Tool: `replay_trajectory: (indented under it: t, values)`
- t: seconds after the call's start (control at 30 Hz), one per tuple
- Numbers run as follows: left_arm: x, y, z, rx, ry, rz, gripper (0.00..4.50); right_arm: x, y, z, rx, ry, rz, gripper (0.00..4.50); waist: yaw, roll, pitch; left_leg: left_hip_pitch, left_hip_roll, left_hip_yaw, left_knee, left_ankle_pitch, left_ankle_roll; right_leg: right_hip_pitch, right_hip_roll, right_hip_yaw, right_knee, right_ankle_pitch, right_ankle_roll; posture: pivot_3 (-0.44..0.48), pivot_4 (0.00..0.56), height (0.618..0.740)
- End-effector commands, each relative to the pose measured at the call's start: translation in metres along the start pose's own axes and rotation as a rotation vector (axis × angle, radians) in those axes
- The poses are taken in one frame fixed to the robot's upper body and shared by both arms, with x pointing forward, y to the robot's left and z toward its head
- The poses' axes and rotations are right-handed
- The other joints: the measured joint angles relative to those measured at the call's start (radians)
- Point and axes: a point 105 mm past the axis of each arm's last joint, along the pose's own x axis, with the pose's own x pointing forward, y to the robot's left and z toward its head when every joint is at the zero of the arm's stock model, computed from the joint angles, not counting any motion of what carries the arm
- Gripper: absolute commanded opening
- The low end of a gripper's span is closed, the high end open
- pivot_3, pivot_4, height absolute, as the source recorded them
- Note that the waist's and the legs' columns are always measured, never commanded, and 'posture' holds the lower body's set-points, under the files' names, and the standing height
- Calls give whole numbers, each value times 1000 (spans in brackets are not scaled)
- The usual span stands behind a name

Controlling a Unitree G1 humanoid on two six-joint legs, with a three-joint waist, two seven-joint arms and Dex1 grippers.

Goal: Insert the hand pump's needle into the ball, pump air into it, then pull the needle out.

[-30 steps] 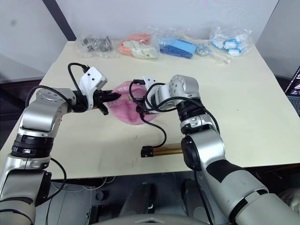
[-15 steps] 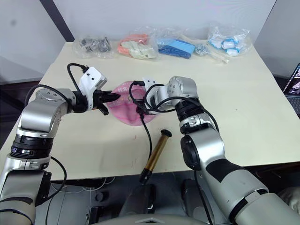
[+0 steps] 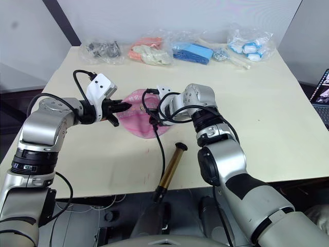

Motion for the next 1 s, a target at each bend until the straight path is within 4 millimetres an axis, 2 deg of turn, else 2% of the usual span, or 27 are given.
replay_trajectory:
  t: [0.03, 0.3, 0.57, 1.0]
  values:
    - [3, -11, -4, -4, 13, -45, 24, 6, 32, 2, -45, 0, 52, 363, 0, 0, 0, 0, 0, 0, 0, 0, 0, 0, 0, 0, 0, 0, 0, 0, 150, 740]
    - [2, -12, -5, -6, 14, -44, 24, 4, 33, 8, -19, -22, 64, 363, -2, 0, 0, 0, 0, 0, 0, 0, 0, 0, 0, 0, 0, 0, 0, 0, 150, 740]
    - [2, -11, -9, -21, 27, -39, 24, -2, 45, 16, -3, -35, 122, 363, -5, 0, 0, 0, 0, 0, 0, 0, 0, 0, 0, 0, 0, 0, 0, 0, 150, 740]
    - [1, -11, -13, -42, 34, -34, 24, -5, 47, 22, -1, -57, 125, 363, -6, 0, 0, 0, 0, 0, 0, 0, 0, 0, 0, 0, 0, 0, 0, 0, 150, 740]
